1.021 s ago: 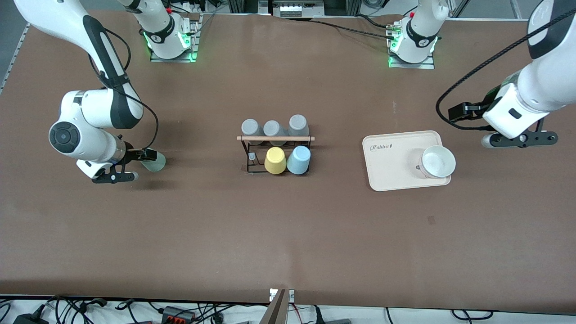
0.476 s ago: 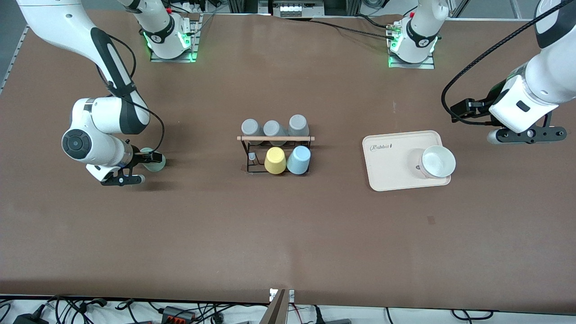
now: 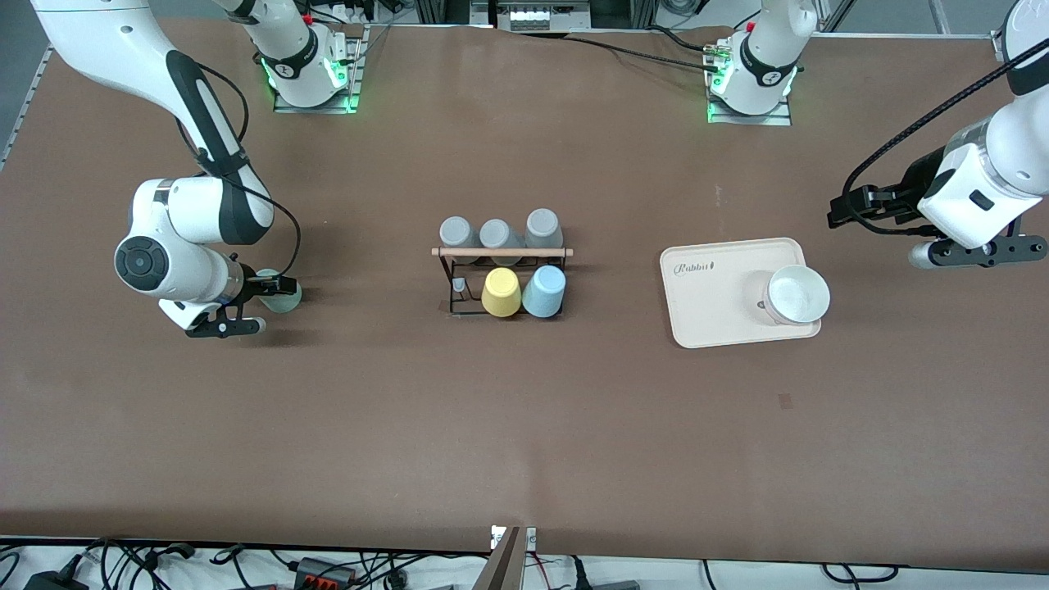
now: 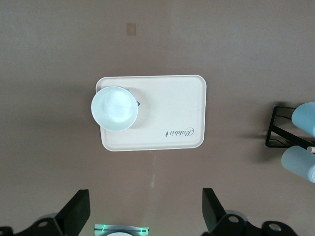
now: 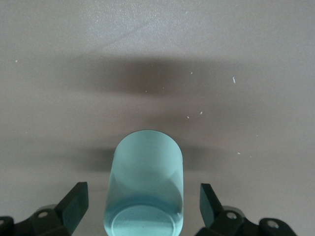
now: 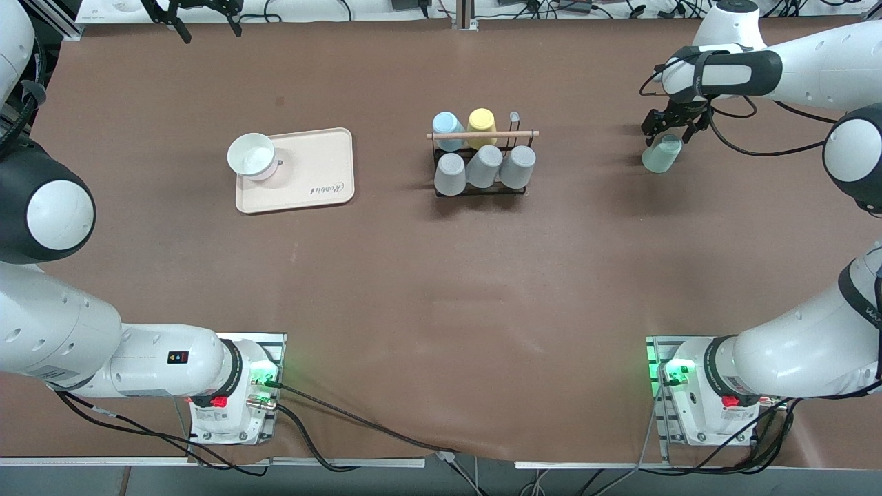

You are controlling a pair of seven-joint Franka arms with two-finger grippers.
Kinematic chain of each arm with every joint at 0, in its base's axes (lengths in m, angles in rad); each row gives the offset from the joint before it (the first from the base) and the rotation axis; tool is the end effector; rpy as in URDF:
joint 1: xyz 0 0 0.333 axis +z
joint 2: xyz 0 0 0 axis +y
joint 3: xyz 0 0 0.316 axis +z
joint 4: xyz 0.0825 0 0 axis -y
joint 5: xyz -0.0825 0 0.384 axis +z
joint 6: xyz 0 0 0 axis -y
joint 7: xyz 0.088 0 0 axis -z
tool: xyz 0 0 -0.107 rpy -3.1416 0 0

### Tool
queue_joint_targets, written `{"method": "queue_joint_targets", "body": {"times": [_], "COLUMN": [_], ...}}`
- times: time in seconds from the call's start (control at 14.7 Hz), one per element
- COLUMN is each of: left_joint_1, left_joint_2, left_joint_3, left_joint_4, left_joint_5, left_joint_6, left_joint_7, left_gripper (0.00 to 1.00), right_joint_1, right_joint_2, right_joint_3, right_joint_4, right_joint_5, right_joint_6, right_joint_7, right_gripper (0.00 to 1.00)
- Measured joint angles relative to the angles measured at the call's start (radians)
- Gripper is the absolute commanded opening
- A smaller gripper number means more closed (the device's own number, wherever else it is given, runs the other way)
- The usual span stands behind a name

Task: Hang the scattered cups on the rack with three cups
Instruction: 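Close the right gripper around the mint-green cup and lift it, then carry the mint-green cup with the right gripper onto a rack peg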

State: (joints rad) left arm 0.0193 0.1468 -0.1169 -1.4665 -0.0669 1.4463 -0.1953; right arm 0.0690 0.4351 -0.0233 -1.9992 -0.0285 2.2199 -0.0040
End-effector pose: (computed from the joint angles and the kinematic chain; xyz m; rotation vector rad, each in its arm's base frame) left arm 0.5807 -0.0598 0.5804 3.0673 0.1454 -0.2716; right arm 0.5829 0.0259 0.2233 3.0868 0.1088 -0.3313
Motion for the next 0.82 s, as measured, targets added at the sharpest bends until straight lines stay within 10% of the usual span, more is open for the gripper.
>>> {"method": "queue_joint_targets", "body": {"times": [0.27, 0.82], "left_joint_1": [0.000, 0.000], "left_joint_2": [-0.001, -0.002], "left_joint_3": [-0.007, -0.007], "left_joint_4": [-0.001, -0.003], "left_joint_5": [0.000, -0.001], "left_joint_6": [0.000, -0.004], "left_joint_7": [0.000, 0.000], "left_gripper": [1.00, 1.00], "right_joint_1": [0.000, 0.043], "right_joint_2": [0.001, -0.017], "right_joint_3": [0.000, 0.013], "right_joint_4": [0.000, 0.193], "right_joint_5": [0.000, 0.001], "right_joint_6": [-0.012, -0.254], "right_joint_7": [0.000, -0.003], "right_gripper": [0.38, 0.32]}}
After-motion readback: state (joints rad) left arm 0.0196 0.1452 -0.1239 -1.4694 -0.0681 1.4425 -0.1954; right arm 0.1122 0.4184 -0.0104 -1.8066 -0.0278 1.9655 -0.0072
